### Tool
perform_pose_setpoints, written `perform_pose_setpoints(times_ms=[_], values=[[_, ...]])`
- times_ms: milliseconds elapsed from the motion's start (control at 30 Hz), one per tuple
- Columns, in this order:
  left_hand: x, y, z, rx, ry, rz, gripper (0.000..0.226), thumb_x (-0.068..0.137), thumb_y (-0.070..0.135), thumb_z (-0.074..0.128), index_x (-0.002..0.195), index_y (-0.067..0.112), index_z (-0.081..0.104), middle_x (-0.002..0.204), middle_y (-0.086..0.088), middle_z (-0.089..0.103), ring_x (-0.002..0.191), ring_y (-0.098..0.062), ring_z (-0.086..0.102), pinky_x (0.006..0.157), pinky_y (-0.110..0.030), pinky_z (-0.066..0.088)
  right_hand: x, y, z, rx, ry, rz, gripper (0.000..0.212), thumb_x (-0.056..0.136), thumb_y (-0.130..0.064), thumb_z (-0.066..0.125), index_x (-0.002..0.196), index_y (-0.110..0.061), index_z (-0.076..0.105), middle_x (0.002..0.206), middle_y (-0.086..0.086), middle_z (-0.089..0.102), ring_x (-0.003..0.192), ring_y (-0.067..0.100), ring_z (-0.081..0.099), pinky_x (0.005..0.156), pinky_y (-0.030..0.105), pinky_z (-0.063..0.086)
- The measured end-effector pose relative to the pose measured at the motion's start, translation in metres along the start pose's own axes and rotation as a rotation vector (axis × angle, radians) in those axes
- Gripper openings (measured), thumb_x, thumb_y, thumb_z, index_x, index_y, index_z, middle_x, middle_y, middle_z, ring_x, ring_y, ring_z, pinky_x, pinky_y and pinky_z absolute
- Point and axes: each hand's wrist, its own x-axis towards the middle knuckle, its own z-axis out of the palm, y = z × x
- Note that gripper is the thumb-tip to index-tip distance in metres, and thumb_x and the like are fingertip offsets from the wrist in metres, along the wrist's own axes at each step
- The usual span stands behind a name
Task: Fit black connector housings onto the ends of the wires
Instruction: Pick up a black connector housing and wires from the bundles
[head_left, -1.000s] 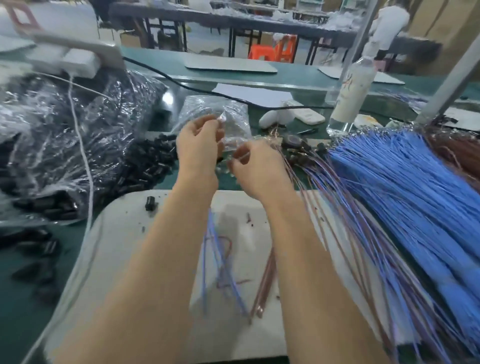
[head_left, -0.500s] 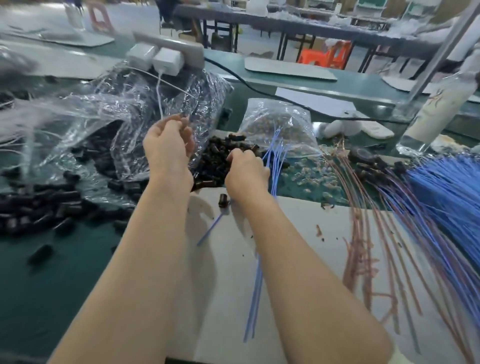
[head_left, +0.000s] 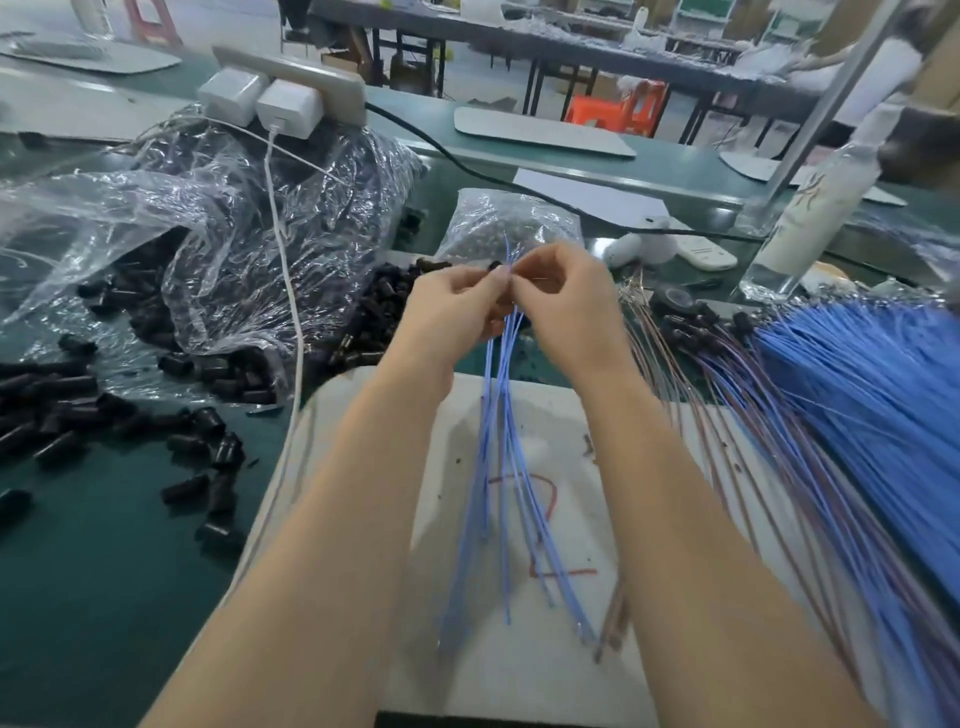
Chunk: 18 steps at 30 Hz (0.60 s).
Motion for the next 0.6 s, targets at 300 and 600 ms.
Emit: perform_pose_setpoints(times_ms=[300, 600], values=[[-0.002, 0.004, -0.003, -0.091, 0.278, 0.025, 0.016, 0.088, 0.012, 0.056, 0.072, 0.011, 0.059, 0.071, -0.002, 0.062, 0.060, -0.009, 0.056, 0.064, -0.024, 0.052, -0.011, 0.014, 0.022, -0.386, -0.185, 0.031, 0.032, 0.091, -0.012, 0.049, 0.113, -0.026, 0.068, 0.103, 0.006, 0.069, 0.090, 0.024, 0.060, 0.079, 0.030, 0.047], [-0.003, 0.011, -0.010, -0.229, 0.290, 0.103, 0.007, 0.090, 0.010, 0.061, 0.094, 0.007, 0.056, 0.082, -0.005, 0.066, 0.070, -0.008, 0.064, 0.067, -0.017, 0.053, -0.015, 0.013, 0.065, -0.709, -0.232, 0.120, 0.017, 0.090, -0.015, 0.050, 0.102, -0.010, 0.060, 0.108, 0.014, 0.065, 0.106, 0.033, 0.058, 0.082, 0.034, 0.043]])
